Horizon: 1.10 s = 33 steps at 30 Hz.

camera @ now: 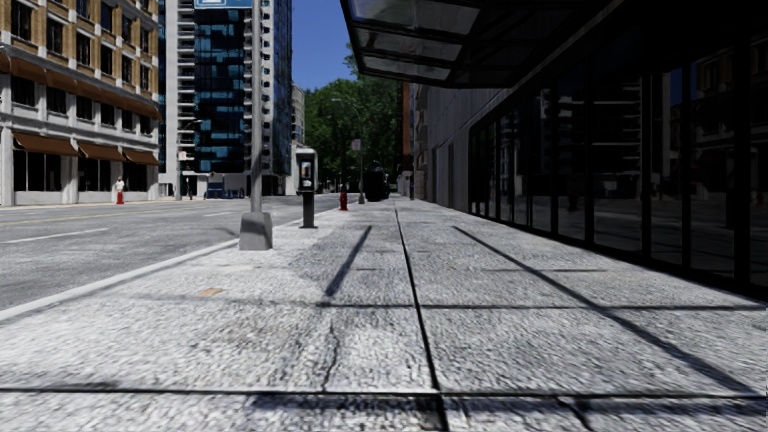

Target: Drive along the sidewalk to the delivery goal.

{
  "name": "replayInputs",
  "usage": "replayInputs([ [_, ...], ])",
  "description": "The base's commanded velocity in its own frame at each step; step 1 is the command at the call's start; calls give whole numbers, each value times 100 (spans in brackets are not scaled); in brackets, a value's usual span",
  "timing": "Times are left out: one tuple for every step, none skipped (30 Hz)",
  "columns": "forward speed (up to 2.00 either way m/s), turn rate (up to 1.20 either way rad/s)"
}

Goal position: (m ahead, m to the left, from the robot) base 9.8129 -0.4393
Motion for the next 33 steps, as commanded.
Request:
replayInputs([
  [200, 0],
  [200, 0],
  [200, 0],
  [200, 0],
  [200, 0],
  [200, 0],
  [200, 0],
  [200, 0],
  [200, 0],
  [200, 0],
  [200, 0],
  [200, 0],
  [200, -13],
  [200, -13],
  [200, -20],
  [200, -22],
  [200, -22],
  [200, -22],
  [200, -22],
  [200, -22],
  [200, -22],
  [200, -22],
  [200, -22],
  [200, -22],
  [200, -22],
  [200, -22],
  [200, -22],
  [200, -22],
  [200, -18],
  [200, 0],
  [200, 0],
  [200, 0],
  [200, 0],
])
